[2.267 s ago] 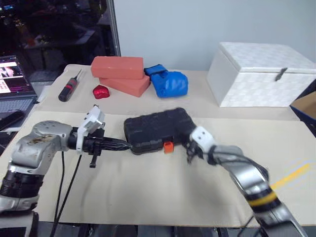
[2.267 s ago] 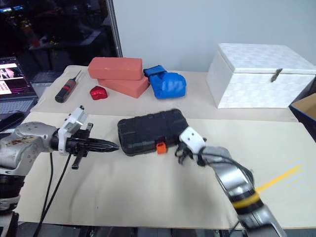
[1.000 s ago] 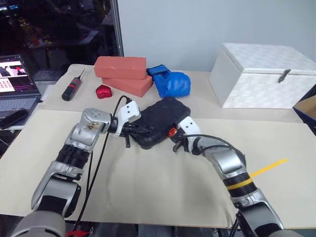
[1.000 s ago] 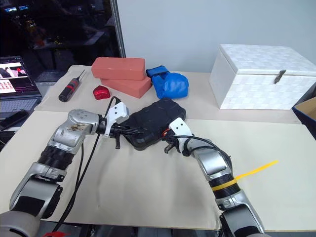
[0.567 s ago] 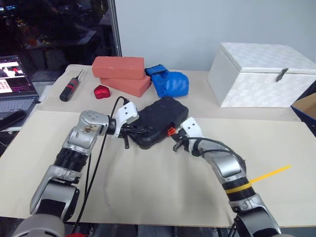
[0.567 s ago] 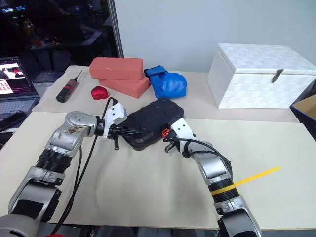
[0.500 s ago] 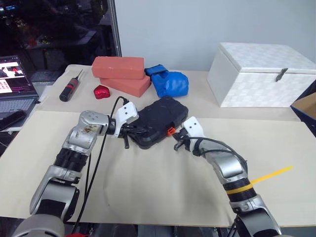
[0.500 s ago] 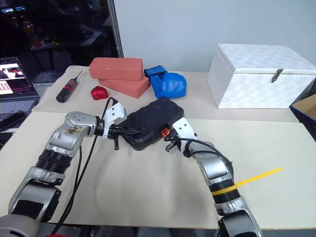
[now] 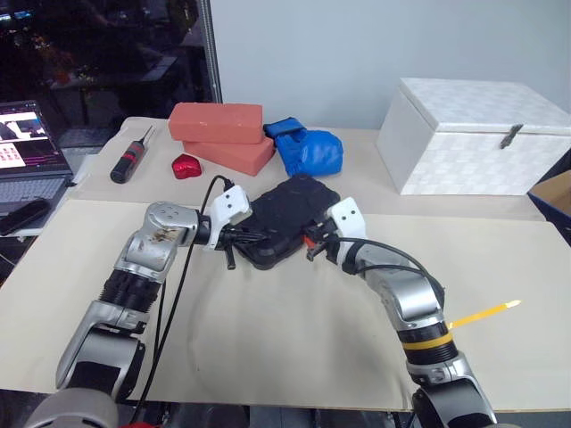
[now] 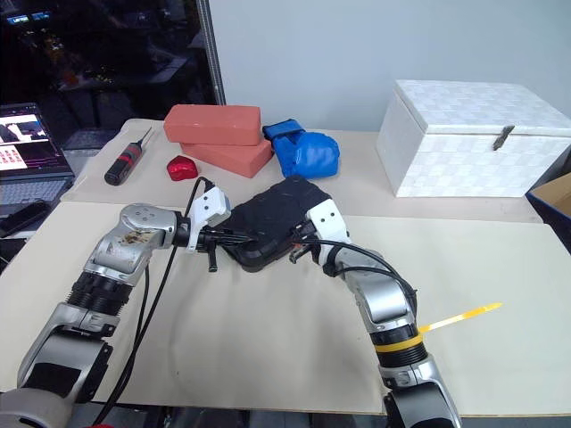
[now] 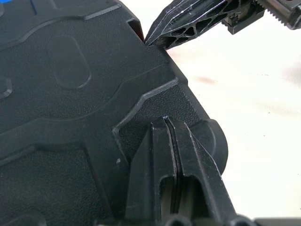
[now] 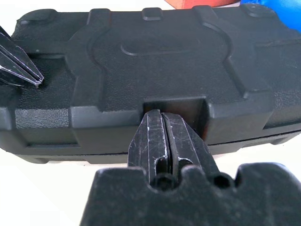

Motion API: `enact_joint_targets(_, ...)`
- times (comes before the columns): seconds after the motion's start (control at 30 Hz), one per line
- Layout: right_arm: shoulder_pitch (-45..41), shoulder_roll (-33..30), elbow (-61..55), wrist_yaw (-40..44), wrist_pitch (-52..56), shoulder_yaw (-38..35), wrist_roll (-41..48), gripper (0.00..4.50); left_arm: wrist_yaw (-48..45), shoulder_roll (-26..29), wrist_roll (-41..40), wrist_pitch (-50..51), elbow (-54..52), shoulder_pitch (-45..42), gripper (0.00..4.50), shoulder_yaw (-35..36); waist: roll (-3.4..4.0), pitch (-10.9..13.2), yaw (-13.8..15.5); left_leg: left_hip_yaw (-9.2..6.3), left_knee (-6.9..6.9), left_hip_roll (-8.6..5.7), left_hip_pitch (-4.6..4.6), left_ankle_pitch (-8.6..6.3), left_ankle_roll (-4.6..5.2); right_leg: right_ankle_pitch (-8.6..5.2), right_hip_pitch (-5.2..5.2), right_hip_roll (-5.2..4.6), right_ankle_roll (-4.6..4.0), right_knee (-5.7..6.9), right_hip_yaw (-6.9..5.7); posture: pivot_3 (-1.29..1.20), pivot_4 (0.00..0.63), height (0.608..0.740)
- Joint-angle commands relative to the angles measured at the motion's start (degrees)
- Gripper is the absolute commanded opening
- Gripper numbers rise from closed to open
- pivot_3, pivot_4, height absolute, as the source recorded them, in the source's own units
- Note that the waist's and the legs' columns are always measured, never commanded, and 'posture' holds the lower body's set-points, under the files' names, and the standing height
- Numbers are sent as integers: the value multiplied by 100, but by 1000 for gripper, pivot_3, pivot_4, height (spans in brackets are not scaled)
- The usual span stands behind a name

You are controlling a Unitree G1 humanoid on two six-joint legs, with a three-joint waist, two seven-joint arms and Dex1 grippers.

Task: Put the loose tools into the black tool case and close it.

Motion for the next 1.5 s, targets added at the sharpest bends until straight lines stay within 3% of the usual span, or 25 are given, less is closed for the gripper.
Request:
enact_joint_targets(0.03,379,-292,-902,-91,576,-264,92,0,-63,-1,196,220,111,295,40,-314,2,-3,22,0,-2,0,-1,0,0,-4,-1,-1,0,0,-1,0,150,736)
enact_joint_targets(0.2,614,-253,-1114,-222,961,-198,111,0,-36,-12,194,257,79,327,40,-302,7,-8,6,1,-2,-1,0,-1,-1,-6,0,-2,0,-2,-1,0,150,736)
enact_joint_targets(0.47,232,200,-89,-285,426,-58,54,0,-29,-33,197,291,75,317,40,-322,11,-14,4,1,-2,-1,4,0,-1,-9,2,-2,-15,-3,0,0,150,736)
enact_joint_targets(0.87,58,706,1128,-505,-1508,-173,-43,0,11,-48,155,417,-106,407,40,-279,11,-14,-16,0,-4,0,2,-1,0,-4,1,-2,-1,-6,-1,0,150,736)
enact_joint_targets(1.2,205,839,1199,-872,-2103,-309,-72,0,60,-84,161,400,-61,452,40,-267,11,-14,-15,0,-4,0,-1,-1,-1,-3,-2,-1,-2,-6,0,0,150,736)
enact_joint_targets(1.5,494,676,739,-890,-1858,-93,-263,0,77,-98,176,385,-35,461,40,-275,11,-14,-5,0,-4,0,-2,-1,-1,-4,-2,-2,-3,-7,-1,0,150,736)
